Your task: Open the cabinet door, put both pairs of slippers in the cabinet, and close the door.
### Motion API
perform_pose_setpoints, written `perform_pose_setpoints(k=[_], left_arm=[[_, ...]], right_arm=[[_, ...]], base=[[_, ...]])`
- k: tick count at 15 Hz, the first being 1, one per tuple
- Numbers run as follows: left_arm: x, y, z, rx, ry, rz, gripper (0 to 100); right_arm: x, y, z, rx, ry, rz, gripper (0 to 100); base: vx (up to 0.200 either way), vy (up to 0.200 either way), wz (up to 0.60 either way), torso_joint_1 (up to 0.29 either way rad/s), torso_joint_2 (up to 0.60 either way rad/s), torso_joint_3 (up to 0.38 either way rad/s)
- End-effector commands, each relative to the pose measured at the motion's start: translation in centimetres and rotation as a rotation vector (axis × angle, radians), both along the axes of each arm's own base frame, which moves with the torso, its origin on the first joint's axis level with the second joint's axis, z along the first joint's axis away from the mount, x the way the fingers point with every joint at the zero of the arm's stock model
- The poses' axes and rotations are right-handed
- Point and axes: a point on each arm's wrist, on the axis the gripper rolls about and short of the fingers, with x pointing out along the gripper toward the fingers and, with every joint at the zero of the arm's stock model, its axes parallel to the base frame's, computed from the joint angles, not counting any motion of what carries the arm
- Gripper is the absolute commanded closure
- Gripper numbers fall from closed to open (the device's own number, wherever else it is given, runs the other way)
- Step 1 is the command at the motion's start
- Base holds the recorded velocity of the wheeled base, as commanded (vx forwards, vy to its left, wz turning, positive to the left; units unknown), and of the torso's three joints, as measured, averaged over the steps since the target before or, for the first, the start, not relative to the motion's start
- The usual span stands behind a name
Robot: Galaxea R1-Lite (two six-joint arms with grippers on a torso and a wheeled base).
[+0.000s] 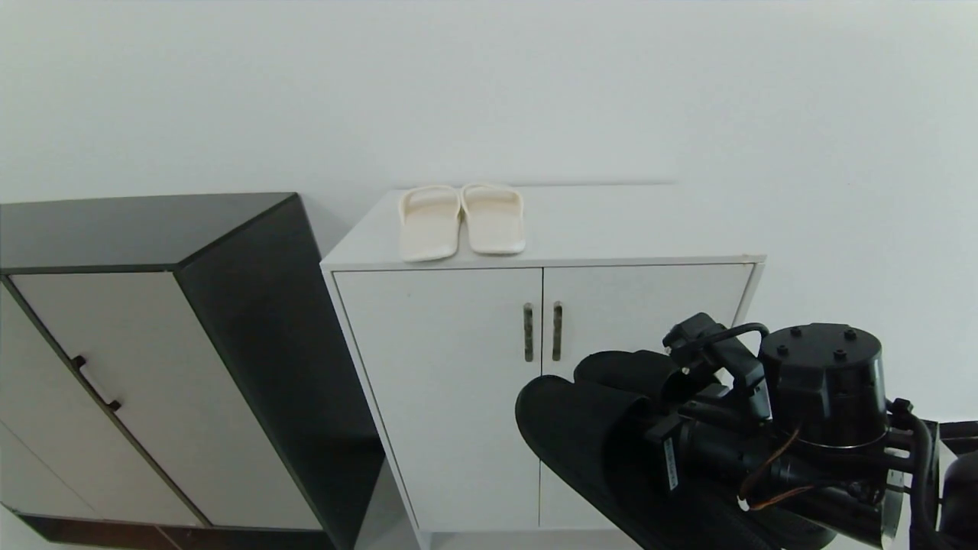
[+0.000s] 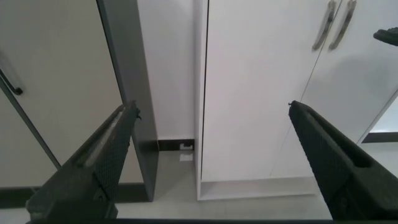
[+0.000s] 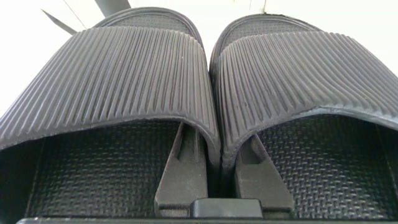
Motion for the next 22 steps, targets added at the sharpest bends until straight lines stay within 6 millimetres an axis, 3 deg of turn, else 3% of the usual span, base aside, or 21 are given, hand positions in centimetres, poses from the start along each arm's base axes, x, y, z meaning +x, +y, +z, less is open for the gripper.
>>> perform_pose_setpoints(k=[1,7,9,15,16,18,21,22], left_arm=[[0.0,0.0,0.0,0.0,0.001,-0.001,0],[0.0,0.0,0.0,0.003,0.007,-0.004,0],[1.0,0.0,0.2,-0.012,0.13,-0.007,0],[0.7,0.0,0.5,0.03,0.084,0.004,0],[0.7,0.0,1.6,0.026,0.07,0.006,0],[1.8,-0.1,8.3,-0.031,0.031,-0.046,0],[6.0,-0.7,10.2,-0.04,0.139,-0.287,0],[8.7,-1.1,10.9,-0.048,0.145,-0.369,0]], right_arm=[[0.0,0.1,-0.1,-0.002,0.003,0.002,100],[-0.1,0.0,-0.3,-0.006,0.008,0.004,100],[-0.4,0.4,-0.3,-0.003,0.009,0.028,100],[-0.5,0.7,-0.6,-0.011,0.02,0.041,100],[-0.5,0.7,-0.7,-0.012,0.021,0.041,100],[-0.4,0.7,-0.8,-0.015,0.025,0.041,100],[-0.4,0.7,-0.8,-0.012,0.021,0.041,100],[-0.4,0.8,-0.7,-0.007,0.016,0.041,100]], base=[[0.0,0.0,0.0,-0.178,0.5,0.31],[0.0,0.0,0.0,-0.157,0.48,0.323],[0.0,0.0,0.0,-0.124,0.46,0.339],[0.0,0.0,0.0,-0.075,0.45,0.364],[0.0,0.0,0.0,-0.036,0.45,0.403],[0.0,0.0,0.0,-0.019,0.28,0.268],[0.0,0.0,0.0,0.0,0.06,0.049],[0.0,0.0,0.0,0.0,0.0,0.0]])
